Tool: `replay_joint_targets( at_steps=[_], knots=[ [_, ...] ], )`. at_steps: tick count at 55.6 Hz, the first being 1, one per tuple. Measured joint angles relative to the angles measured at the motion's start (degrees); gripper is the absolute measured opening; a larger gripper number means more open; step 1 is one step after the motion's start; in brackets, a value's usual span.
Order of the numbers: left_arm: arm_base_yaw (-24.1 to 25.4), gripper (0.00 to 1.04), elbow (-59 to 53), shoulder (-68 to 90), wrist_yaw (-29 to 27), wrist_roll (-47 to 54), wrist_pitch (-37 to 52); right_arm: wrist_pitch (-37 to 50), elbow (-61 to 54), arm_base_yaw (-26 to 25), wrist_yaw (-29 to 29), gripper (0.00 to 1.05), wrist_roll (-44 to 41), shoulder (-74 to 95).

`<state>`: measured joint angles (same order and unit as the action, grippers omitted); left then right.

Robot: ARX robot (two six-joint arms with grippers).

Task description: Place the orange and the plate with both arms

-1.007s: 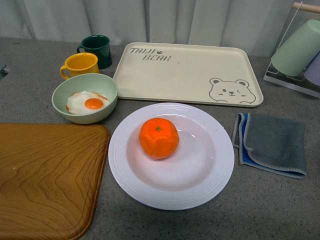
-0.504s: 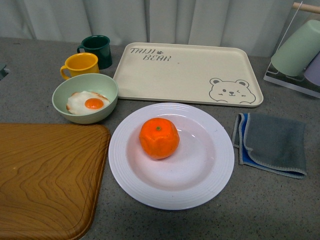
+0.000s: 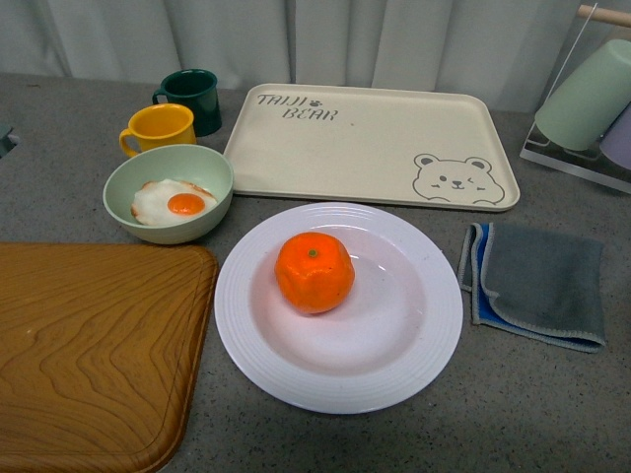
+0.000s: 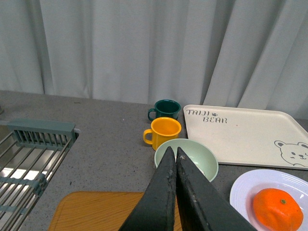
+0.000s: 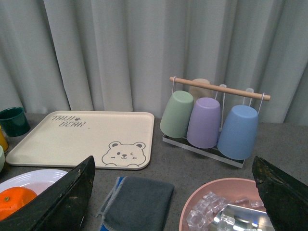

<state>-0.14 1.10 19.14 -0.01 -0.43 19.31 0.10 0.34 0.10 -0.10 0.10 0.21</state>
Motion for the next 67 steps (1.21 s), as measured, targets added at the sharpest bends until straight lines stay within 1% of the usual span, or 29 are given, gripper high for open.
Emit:
replay_joint_targets(
  at_steps=[30,34,36,48,51,52,54,55,58,62,63,66,67],
  knots=[
    [0.00,0.04,0.02,-9.49,0.00,0.00,-9.49,0.00,0.00,0.00,0.00,0.95,0.00,0.00],
    [0.00,0.04,0.02,-14.88,0.04,0.00,-16.83,0.00,0.00,0.00,0.00,0.95,0.00,0.00],
    [0.00,0.04,0.02,-17.33,0.02,0.00,-18.73,0.00,0.00,0.00,0.02,0.95,0.00,0.00],
    [0.00,0.04,0.02,-18.82,0.02,0.00,-19.19,0.00,0.00,0.00,0.00,0.95,0.00,0.00],
    [0.00,0.11,0.02,-18.84,0.02,0.00,-19.19,0.00,0.00,0.00,0.02,0.95,0.00,0.00],
    [0.00,0.14,0.02,-18.86,0.02,0.00,-19.17,-0.02,0.00,0.00,0.00,0.95,0.00,0.00],
    [0.00,0.21,0.02,-18.88,0.02,0.00,-19.19,-2.36,0.72,-0.04,-0.87,0.95,-2.10,0.79],
    [0.00,0.23,0.02,-18.88,0.02,0.00,-19.19,-4.26,1.36,0.13,-1.11,0.95,-4.15,1.75],
    [0.00,0.34,0.02,-18.88,0.02,0.00,-19.19,-6.47,2.58,1.05,-1.60,0.95,-7.82,5.40],
    [0.00,0.47,0.02,-18.91,0.02,0.00,-19.19,-4.85,3.52,3.34,-1.40,0.95,-8.70,11.96],
    [0.00,0.48,0.02,-18.88,0.02,0.00,-19.19,-3.82,3.85,4.13,-1.16,0.95,-8.44,14.14],
    [0.00,0.59,0.02,-18.91,0.02,0.00,-19.19,-0.15,5.16,6.71,-0.85,0.95,-6.34,21.59],
    [0.00,0.65,0.02,-18.91,0.02,0.00,-19.19,1.05,5.62,7.48,-0.85,0.95,-5.38,24.20]
  ],
)
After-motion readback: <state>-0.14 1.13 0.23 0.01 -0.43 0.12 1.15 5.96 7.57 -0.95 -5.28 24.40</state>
